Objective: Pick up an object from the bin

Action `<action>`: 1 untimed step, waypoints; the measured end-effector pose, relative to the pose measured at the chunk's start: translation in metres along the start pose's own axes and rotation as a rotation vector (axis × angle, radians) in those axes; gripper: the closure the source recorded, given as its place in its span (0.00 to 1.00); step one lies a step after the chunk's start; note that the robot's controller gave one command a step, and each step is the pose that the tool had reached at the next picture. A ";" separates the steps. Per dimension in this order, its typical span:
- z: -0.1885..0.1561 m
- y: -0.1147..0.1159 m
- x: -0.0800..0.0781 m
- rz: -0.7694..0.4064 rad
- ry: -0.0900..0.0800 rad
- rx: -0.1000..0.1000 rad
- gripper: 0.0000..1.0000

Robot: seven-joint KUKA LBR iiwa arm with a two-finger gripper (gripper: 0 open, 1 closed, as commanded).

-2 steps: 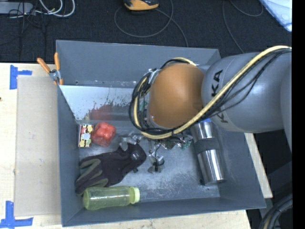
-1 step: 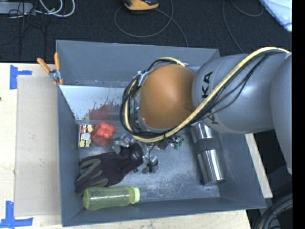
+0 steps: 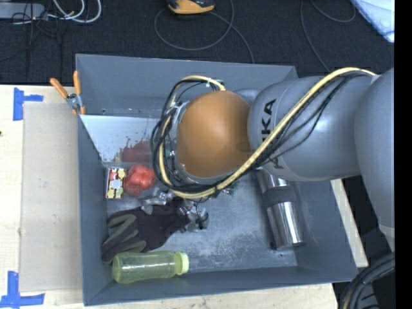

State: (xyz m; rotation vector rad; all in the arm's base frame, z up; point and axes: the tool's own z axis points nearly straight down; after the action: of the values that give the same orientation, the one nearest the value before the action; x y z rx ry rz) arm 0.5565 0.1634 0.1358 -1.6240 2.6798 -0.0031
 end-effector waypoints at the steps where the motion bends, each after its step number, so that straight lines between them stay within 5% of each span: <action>1: 0.021 -0.003 -0.009 -0.116 0.001 -0.002 0.00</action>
Offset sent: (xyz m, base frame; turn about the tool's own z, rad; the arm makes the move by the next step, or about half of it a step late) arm 0.0134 0.0180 -0.0585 -0.4527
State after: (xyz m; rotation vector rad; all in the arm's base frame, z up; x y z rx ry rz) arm 0.5632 0.1703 0.1153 -1.7778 2.5825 -0.0019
